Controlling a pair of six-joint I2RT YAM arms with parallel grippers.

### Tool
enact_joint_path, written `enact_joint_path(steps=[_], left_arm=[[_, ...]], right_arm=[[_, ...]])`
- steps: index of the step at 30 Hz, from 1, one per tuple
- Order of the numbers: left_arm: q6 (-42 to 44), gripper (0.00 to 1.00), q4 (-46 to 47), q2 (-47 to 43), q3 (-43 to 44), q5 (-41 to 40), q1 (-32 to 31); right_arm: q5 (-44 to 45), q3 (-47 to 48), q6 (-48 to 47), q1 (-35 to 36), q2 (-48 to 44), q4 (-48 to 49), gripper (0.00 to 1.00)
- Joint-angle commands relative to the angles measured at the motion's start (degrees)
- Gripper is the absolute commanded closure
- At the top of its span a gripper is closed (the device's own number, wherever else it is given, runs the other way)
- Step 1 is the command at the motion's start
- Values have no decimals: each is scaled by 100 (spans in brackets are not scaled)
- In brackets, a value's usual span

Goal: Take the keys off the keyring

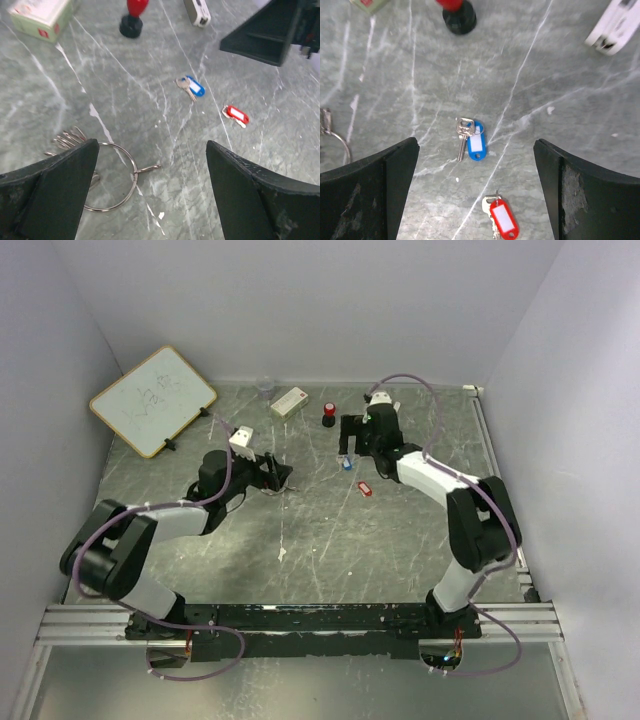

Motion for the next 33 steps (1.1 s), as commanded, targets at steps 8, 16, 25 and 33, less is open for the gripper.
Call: enact_joint_path(steps=[8, 16, 25, 33], left_arm=[[495, 1, -1013, -1717, -460, -1566, 33], [651, 1, -1945, -3111, -833, -2884, 33], [796, 1, -2248, -4409, -1318, -3311, 33], [879, 1, -2611, -4494, -1254, -3678, 33]], right_arm=[[1139, -794, 138, 53, -1494, -170, 0], [2561, -1790, 527, 90, -2690, -175, 0], [4073, -2365, 1424, 107, -3847, -879, 0], [4577, -2493, 1925, 107, -4539, -1564, 0]])
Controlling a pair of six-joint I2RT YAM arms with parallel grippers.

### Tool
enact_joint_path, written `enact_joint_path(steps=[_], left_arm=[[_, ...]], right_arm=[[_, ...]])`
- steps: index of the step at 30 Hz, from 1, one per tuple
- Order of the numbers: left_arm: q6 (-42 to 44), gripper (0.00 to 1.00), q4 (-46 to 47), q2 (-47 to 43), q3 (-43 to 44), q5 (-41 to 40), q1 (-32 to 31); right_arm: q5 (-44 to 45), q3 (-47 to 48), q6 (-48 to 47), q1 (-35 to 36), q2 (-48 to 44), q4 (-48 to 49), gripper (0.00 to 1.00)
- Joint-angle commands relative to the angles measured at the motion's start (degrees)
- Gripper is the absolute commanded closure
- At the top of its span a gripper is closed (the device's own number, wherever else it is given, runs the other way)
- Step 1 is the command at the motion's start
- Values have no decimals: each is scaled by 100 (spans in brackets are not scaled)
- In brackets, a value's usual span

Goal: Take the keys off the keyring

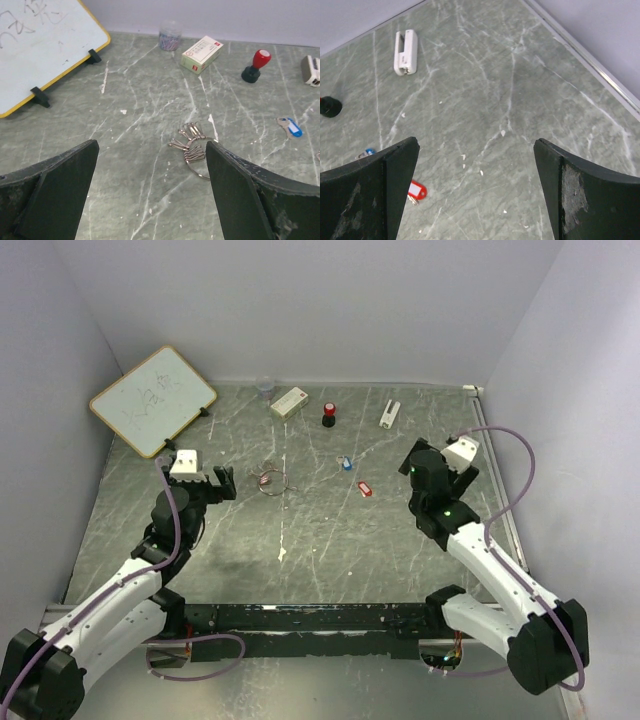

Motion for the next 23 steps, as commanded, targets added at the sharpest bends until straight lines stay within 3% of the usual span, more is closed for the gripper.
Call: enact_joint_path(steps=[1, 15, 23], left_arm=[[105, 1, -247, -23, 30, -317, 31], [79, 1, -126, -84, -96, -336, 31], [92, 1, -106, 38, -85, -346, 32]], right_arm=[[533, -64, 420, 27, -379, -470, 0], [1302, 410, 1040, 27, -302, -1656, 0], [919, 163, 421, 27, -552, -959, 0]])
